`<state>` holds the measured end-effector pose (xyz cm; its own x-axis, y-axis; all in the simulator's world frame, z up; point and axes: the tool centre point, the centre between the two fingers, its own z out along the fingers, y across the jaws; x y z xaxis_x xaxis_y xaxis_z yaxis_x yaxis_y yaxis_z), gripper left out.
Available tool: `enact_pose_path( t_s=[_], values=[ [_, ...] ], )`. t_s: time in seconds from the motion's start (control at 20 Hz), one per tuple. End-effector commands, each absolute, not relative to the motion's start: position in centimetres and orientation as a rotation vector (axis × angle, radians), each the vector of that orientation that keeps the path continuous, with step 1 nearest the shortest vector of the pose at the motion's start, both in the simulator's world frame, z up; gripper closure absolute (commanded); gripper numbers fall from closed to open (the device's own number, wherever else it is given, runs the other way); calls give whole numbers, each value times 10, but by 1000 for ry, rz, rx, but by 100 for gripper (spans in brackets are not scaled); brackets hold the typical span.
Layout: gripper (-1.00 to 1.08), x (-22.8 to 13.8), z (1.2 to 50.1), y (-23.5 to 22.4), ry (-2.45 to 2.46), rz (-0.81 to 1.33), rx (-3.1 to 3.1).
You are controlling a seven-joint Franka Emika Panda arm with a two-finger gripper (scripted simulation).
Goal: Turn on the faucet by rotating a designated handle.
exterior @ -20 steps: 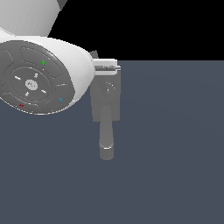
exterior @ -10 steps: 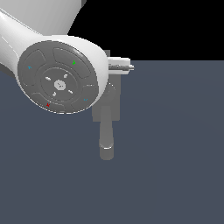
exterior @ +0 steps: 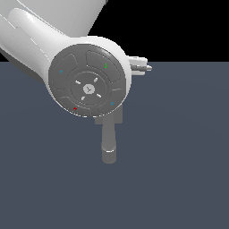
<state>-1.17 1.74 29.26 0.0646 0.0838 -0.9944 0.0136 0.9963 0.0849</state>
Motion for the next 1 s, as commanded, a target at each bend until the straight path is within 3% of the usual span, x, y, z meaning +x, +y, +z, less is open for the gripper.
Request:
enact_pose_path(
  t_s=[0.0,0.95],
  values=[
    [108,-12,293,17,1503,74,65],
    [108,-1,286,-34,1558,40,-35]
  ],
)
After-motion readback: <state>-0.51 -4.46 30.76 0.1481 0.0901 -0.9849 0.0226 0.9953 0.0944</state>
